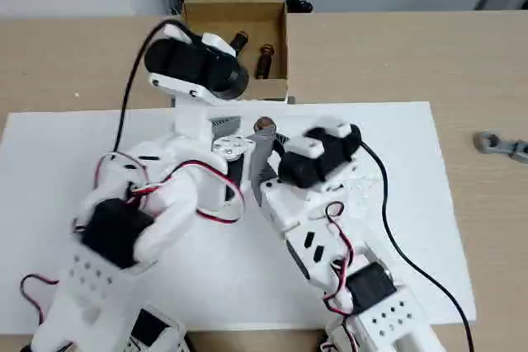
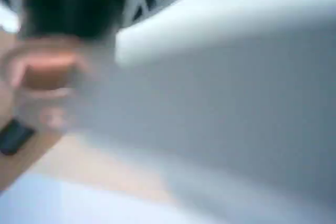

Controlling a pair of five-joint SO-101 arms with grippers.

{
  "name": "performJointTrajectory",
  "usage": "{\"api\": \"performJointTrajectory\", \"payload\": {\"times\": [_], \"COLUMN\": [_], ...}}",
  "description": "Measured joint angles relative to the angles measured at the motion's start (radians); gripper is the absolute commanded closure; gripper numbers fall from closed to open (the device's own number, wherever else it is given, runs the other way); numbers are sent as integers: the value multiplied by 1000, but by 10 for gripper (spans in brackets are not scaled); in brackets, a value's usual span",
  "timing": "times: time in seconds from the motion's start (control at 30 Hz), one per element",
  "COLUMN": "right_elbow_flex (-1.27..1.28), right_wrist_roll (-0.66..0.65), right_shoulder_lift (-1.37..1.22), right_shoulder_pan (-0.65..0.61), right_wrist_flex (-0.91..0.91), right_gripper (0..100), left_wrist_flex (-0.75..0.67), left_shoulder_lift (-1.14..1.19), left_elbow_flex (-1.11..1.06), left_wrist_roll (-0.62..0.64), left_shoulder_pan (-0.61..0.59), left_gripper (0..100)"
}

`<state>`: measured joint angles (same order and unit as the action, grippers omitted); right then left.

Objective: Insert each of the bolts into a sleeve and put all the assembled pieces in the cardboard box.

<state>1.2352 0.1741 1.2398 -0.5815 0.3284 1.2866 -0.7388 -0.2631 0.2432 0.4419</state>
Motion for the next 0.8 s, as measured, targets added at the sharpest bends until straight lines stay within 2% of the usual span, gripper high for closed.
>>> {"api": "performJointTrajectory", "payload": {"times": [0.07, 0.27, 0.53, 0.8], "right_elbow_flex": [-31, -167, -601, -1123], "right_wrist_roll": [0, 0, 0, 0], "right_shoulder_lift": [-66, -348, -867, -1405], "right_shoulder_pan": [21, 97, 103, 126], "right_wrist_flex": [0, -61, -55, -55], "right_gripper": [997, 997, 997, 996], "left_wrist_flex": [49, 166, 204, 204], "left_shoulder_lift": [0, -9, 37, 101], "left_elbow_flex": [78, 282, 203, 176], "left_wrist_roll": [-29, -71, -72, -43], "left_shoulder_pan": [-26, -181, -405, -451], "left_gripper": [998, 994, 994, 994]}}
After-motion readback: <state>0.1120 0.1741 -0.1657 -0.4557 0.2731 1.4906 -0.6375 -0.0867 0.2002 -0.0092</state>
